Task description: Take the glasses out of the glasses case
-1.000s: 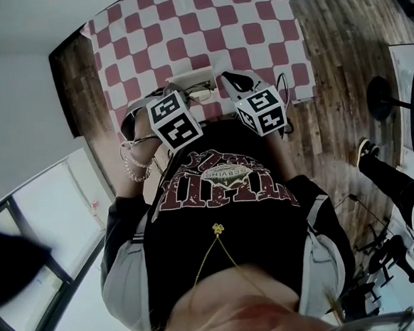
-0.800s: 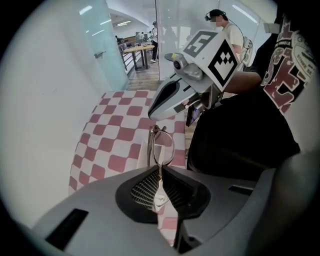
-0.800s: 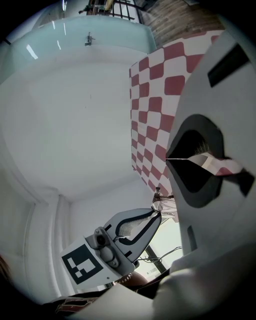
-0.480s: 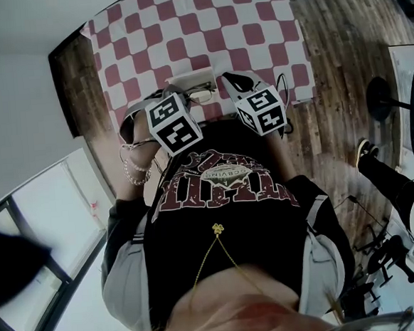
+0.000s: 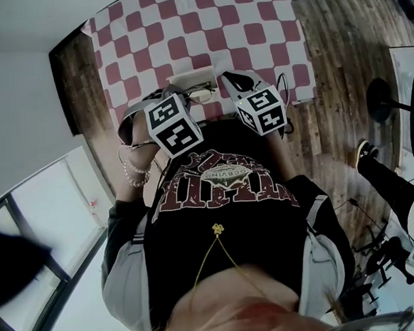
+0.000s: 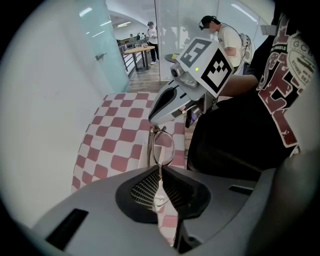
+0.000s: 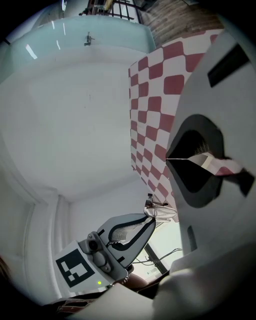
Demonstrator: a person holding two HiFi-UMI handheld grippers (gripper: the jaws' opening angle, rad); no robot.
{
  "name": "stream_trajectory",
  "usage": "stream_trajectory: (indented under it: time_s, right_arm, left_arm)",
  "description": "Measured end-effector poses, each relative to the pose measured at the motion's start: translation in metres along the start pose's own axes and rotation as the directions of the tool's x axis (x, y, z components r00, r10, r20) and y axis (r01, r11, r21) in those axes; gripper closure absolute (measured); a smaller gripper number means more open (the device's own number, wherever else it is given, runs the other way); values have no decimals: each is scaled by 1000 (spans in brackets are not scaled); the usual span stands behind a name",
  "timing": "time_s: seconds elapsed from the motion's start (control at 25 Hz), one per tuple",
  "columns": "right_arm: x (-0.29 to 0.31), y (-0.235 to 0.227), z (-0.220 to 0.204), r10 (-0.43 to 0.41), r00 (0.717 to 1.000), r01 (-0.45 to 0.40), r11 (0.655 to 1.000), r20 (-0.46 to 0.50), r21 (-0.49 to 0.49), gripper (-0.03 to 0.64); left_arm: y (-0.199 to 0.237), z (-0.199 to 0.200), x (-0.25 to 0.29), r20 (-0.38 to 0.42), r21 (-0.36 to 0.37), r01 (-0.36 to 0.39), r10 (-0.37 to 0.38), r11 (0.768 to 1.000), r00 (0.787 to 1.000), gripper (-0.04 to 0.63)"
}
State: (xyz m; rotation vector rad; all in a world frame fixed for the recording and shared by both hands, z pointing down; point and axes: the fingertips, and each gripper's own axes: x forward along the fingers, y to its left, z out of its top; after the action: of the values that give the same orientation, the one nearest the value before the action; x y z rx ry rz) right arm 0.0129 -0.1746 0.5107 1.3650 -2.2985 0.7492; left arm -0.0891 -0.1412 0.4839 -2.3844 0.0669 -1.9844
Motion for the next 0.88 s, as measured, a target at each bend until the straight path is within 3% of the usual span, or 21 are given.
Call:
stream_trajectory:
  time_s: [0.88]
  right_arm:
    - [0, 3, -3, 11, 1000, -12, 1000, -23, -16, 597]
  left_arm:
    - [-6, 3, -2, -3, 8, 11, -11, 1000, 1000, 568]
